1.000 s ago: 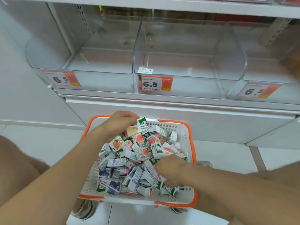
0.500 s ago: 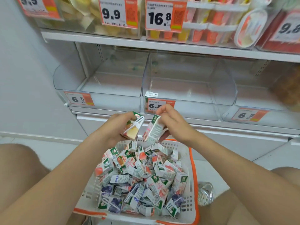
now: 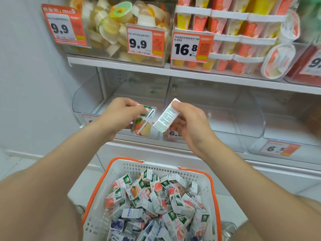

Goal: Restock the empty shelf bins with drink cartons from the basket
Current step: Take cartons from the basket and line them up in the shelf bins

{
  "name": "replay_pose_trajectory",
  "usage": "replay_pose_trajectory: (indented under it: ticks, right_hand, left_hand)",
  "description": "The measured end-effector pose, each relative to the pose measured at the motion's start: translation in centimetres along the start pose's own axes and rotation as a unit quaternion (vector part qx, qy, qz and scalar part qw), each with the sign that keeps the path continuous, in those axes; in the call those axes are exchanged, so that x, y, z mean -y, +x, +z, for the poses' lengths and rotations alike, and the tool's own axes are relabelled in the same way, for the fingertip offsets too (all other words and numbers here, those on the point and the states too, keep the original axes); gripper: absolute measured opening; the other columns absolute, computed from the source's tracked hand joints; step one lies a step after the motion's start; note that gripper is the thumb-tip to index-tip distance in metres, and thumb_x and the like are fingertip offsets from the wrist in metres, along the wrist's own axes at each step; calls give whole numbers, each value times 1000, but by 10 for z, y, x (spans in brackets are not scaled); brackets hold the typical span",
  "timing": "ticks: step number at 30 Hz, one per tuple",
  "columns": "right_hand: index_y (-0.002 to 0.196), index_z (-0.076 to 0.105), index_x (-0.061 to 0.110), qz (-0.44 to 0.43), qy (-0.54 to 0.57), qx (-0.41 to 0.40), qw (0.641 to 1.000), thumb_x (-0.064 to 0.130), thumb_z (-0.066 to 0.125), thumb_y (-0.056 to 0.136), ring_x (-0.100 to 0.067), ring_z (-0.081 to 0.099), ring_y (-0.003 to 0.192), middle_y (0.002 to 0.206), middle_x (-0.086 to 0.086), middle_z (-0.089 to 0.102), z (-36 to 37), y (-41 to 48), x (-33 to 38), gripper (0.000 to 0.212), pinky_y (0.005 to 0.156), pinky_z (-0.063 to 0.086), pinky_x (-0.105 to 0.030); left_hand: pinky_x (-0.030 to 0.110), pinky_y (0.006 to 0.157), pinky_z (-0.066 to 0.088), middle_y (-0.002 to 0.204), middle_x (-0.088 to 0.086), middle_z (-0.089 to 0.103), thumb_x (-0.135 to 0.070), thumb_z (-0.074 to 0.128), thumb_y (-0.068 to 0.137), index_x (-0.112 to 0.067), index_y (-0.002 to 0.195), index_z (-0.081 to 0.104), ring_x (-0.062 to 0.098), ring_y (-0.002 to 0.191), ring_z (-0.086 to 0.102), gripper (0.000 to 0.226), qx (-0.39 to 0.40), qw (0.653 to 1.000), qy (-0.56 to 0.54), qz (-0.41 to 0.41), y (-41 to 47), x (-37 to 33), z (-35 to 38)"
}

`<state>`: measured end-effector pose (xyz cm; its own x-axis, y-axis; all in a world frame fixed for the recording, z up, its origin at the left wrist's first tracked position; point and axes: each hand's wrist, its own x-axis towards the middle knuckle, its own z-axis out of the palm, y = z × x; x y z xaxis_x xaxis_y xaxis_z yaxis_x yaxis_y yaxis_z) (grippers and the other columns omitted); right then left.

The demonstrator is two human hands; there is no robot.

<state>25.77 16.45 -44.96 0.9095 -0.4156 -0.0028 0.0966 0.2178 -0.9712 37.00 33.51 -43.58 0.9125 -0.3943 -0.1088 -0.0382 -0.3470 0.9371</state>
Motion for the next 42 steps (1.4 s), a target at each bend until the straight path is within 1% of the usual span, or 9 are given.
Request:
replay_pose_trajectory:
  ticks: [6, 11, 18, 23, 26, 30, 34, 38, 42]
  right_hand:
    - [122, 56, 23, -134, -225, 48, 964, 25, 77, 93, -23, 73, 89, 103, -1, 75, 32, 16, -18, 36, 67, 58, -31]
    - [131, 53, 30, -217, -334, 55, 916, 19, 76, 78, -12, 69, 101, 113, 12, 71, 67, 47, -30, 59, 86, 57, -30]
    - [117, 59, 22, -198, -521, 138, 819, 17, 70, 78, -27, 58, 103, 111, 2, 65, 146, 138, -70, 41, 81, 38, -29]
    - [144, 39, 23, -81, -466, 250, 845, 0, 61, 77, -32, 65, 107, 118, -6, 66, 195, 170, -78, 75, 78, 62, -49]
    - [150, 32, 22, -81, -494, 279, 820, -3, 50, 84, -31, 61, 114, 121, -8, 68, 228, 172, -92, 74, 88, 55, -40]
    - [156, 15, 34, -68, -499, 277, 818, 10, 51, 87, -35, 60, 115, 129, -17, 64, 238, 178, -112, 81, 104, 48, -50]
    - [151, 32, 22, -12, -395, 198, 897, 18, 59, 87, -29, 67, 98, 99, -10, 69, 227, 189, -122, 69, 86, 56, -46]
    - [136, 59, 19, 20, -441, 204, 874, 23, 62, 84, -30, 59, 124, 120, -13, 68, 228, 190, -126, 53, 103, 52, -42]
    - [127, 70, 19, -58, -440, 146, 884, 7, 45, 94, -25, 61, 123, 119, -4, 74, 214, 177, -111, 44, 106, 48, -32]
  left_hand:
    - [54, 85, 61, 88, 15, 78, -17, 66, 97, -8, 99, 68, 37, 89, 77, 10, -41, 997, 61, -8, 28, 31, -43]
    - [39, 63, 47, 80, 15, 65, -27, 63, 97, -1, 89, 60, 40, 82, 62, 27, -90, 936, 340, 27, 43, 49, -84]
    - [35, 69, 43, 102, 9, 61, -32, 64, 98, -8, 107, 56, 34, 94, 60, 27, -67, 925, 373, 4, 47, 70, -121]
    - [38, 78, 48, 101, 6, 52, -25, 62, 99, -14, 102, 45, 34, 97, 58, 20, 1, 886, 462, -40, 45, 79, -141]
    - [36, 71, 47, 92, 3, 53, -17, 62, 95, -14, 96, 46, 30, 85, 60, 16, 13, 860, 505, -77, 48, 87, -149]
    - [35, 65, 44, 90, 3, 54, -17, 62, 95, -19, 83, 41, 27, 84, 60, 25, 37, 860, 500, -89, 53, 85, -155]
    - [35, 71, 48, 107, 5, 58, -20, 62, 98, -17, 106, 49, 28, 94, 61, 16, 36, 867, 492, -73, 52, 75, -155]
    - [35, 70, 46, 106, 5, 59, -21, 62, 97, -18, 101, 48, 28, 91, 60, 15, 32, 874, 481, -66, 51, 74, -154]
    - [33, 77, 44, 122, 9, 61, -24, 63, 99, -12, 120, 55, 30, 105, 59, 25, 24, 882, 467, -55, 48, 68, -149]
